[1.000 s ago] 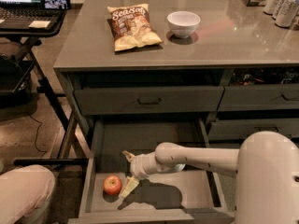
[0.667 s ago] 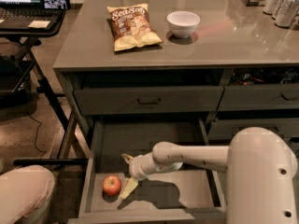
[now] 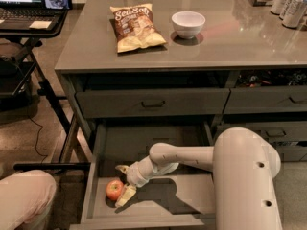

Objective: Pick apple from middle drawer and place on counter

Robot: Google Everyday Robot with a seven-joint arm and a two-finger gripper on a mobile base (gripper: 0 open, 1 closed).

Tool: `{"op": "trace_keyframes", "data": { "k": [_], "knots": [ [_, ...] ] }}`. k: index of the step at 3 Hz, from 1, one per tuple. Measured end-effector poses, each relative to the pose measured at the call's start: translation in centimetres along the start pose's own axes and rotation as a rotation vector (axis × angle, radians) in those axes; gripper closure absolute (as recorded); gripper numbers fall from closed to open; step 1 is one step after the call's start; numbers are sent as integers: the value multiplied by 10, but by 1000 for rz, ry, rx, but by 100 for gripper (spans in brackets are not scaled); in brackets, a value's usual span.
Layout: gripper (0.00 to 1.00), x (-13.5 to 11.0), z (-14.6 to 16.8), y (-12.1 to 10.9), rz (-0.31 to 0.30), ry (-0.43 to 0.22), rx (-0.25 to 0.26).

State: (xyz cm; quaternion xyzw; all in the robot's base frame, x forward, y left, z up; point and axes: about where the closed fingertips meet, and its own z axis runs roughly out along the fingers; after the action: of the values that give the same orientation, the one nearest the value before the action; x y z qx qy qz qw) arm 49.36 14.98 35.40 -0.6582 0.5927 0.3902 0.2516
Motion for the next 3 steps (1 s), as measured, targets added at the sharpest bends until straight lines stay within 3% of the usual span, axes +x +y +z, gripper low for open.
{"op": "trace_keyframes", "data": {
  "k": [1, 2, 3],
  "knots": [
    [41, -8, 5, 12, -23, -23, -55],
    [64, -16, -3, 20, -47, -57, -50],
    [88, -23, -18, 26, -72, -100, -11]
  ]
}}
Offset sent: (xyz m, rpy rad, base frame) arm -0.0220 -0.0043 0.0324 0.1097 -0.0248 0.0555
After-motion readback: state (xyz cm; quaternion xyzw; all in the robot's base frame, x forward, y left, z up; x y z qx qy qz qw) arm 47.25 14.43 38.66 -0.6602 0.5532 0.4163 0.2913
